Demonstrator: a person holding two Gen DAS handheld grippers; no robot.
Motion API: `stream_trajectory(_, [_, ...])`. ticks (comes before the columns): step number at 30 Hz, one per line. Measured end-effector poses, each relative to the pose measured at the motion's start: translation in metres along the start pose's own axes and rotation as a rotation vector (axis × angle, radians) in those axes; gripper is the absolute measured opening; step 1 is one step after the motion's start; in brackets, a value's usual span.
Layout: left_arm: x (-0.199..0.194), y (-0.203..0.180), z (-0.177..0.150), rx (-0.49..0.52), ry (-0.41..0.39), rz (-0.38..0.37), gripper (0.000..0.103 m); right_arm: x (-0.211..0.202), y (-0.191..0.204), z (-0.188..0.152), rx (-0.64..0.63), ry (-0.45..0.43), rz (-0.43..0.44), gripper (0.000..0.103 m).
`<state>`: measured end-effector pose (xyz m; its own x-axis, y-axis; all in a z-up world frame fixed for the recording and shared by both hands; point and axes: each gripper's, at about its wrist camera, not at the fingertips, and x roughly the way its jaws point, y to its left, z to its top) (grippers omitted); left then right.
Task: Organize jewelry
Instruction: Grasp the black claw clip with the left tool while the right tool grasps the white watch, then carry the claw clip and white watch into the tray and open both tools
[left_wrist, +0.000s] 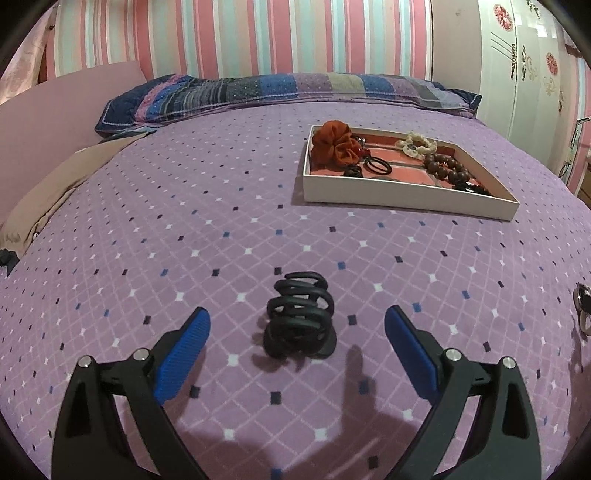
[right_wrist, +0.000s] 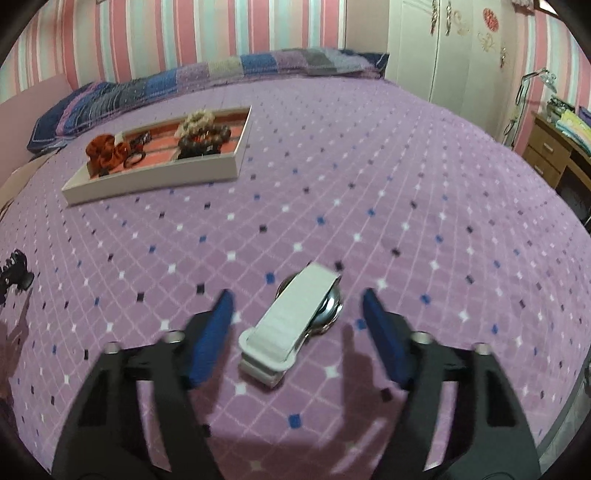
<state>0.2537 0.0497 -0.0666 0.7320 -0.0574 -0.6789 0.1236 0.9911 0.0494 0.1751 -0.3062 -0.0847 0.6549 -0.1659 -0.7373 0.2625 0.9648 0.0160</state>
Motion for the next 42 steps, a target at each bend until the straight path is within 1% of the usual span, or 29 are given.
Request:
stream_trajectory(2, [0.003, 0.000, 0.000, 0.000, 0.004, -0.008, 0.093, 0.001, 0.000, -0.002, 0.010, 0.004, 0.009, 0.046])
stream_trajectory(3, [0.004, 0.001, 0.000, -0.001, 0.003, -0.011, 0.093, 0.001, 0.000, -0.002, 0.010, -0.001, 0.014, 0.040])
stream_trajectory(4, [0.004, 0.002, 0.001, -0.002, 0.001, -0.013, 0.093, -0.001, 0.002, -0.001, 0.004, -0.011, 0.013, 0.040])
stream_trajectory(5, [0.005, 0.002, 0.001, -0.002, 0.000, -0.014, 0.092, -0.002, 0.002, -0.001, 0.000, -0.016, 0.013, 0.036])
stream_trajectory(6, [0.006, 0.003, 0.002, -0.002, 0.001, -0.020, 0.091, -0.002, 0.003, 0.000, -0.003, -0.021, 0.016, 0.030])
stream_trajectory(7, [0.007, 0.003, 0.002, -0.003, 0.003, -0.025, 0.088, -0.003, 0.003, 0.001, -0.006, -0.024, 0.018, 0.029])
stream_trajectory(9, [0.012, 0.004, 0.003, -0.005, 0.021, -0.042, 0.074, -0.003, 0.004, 0.002, -0.017, -0.028, 0.021, 0.028])
stream_trajectory(10, [0.014, 0.005, 0.003, -0.009, 0.030, -0.048, 0.070, -0.003, 0.003, 0.003, -0.017, -0.031, 0.023, 0.028])
stream_trajectory(12, [0.021, 0.008, 0.003, -0.023, 0.059, -0.076, 0.051, -0.005, 0.004, 0.006, -0.024, -0.042, 0.026, 0.027])
stream_trajectory(14, [0.024, 0.009, 0.002, -0.028, 0.072, -0.082, 0.044, -0.006, 0.006, 0.009, -0.039, -0.054, 0.028, 0.027])
stream_trajectory(18, [0.025, 0.011, 0.005, -0.028, 0.072, -0.097, 0.035, -0.005, 0.010, 0.018, -0.062, -0.065, 0.036, 0.027])
stream_trajectory(22, [0.022, 0.008, 0.014, -0.012, 0.055, -0.110, 0.035, -0.006, 0.015, 0.034, -0.072, -0.085, 0.055, 0.026])
stream_trajectory(26, [0.015, 0.002, 0.036, -0.009, 0.018, -0.120, 0.035, -0.011, 0.027, 0.060, -0.085, -0.127, 0.085, 0.026])
stream_trajectory(29, [0.010, -0.006, 0.062, -0.015, -0.016, -0.138, 0.035, -0.012, 0.038, 0.086, -0.096, -0.166, 0.111, 0.026])
stream_trajectory(32, [0.008, -0.022, 0.096, -0.006, -0.055, -0.158, 0.035, -0.009, 0.054, 0.117, -0.116, -0.202, 0.130, 0.026])
stream_trajectory(33, [0.012, -0.029, 0.108, 0.003, -0.062, -0.167, 0.035, -0.004, 0.062, 0.130, -0.125, -0.212, 0.135, 0.026])
stream_trajectory(34, [0.015, -0.034, 0.117, 0.008, -0.064, -0.168, 0.035, -0.001, 0.066, 0.137, -0.129, -0.215, 0.139, 0.026])
stream_trajectory(36, [0.026, -0.045, 0.135, 0.018, -0.068, -0.167, 0.035, 0.016, 0.080, 0.158, -0.141, -0.216, 0.160, 0.026])
stream_trajectory(38, [0.045, -0.056, 0.153, 0.019, -0.063, -0.169, 0.035, 0.032, 0.090, 0.172, -0.146, -0.209, 0.169, 0.026])
stream_trajectory(39, [0.051, -0.059, 0.157, 0.019, -0.061, -0.168, 0.035, 0.045, 0.097, 0.180, -0.151, -0.202, 0.172, 0.026])
stream_trajectory(42, [0.083, -0.067, 0.169, 0.019, -0.044, -0.161, 0.035, 0.072, 0.108, 0.189, -0.163, -0.189, 0.174, 0.026])
